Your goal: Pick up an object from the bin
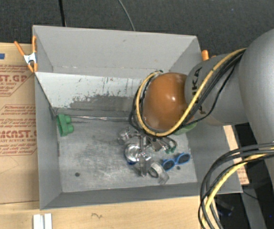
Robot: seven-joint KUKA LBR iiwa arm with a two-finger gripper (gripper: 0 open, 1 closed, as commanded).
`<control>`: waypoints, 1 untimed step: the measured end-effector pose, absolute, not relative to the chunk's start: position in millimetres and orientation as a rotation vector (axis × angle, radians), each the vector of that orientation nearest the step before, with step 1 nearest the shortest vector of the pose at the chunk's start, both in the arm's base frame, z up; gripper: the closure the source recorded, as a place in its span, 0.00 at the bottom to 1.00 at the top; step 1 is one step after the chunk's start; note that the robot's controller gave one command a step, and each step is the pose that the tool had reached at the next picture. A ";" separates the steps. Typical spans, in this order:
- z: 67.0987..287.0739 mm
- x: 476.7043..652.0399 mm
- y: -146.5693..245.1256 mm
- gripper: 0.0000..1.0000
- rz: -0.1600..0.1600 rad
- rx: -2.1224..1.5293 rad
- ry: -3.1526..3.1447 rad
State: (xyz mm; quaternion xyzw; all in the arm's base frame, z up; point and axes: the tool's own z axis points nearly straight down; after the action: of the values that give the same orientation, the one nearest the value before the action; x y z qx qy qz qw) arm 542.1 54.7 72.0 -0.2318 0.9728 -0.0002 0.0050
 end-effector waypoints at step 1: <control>72.3 541.7 27.7 0.00 0.003 -0.772 3.035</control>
Offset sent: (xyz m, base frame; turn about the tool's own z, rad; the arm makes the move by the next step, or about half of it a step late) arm -0.0030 -0.0287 -0.0020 -0.0313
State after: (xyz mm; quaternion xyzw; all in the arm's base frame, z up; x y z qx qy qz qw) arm 541.7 27.7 72.3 -0.2466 0.9691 0.0010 0.0051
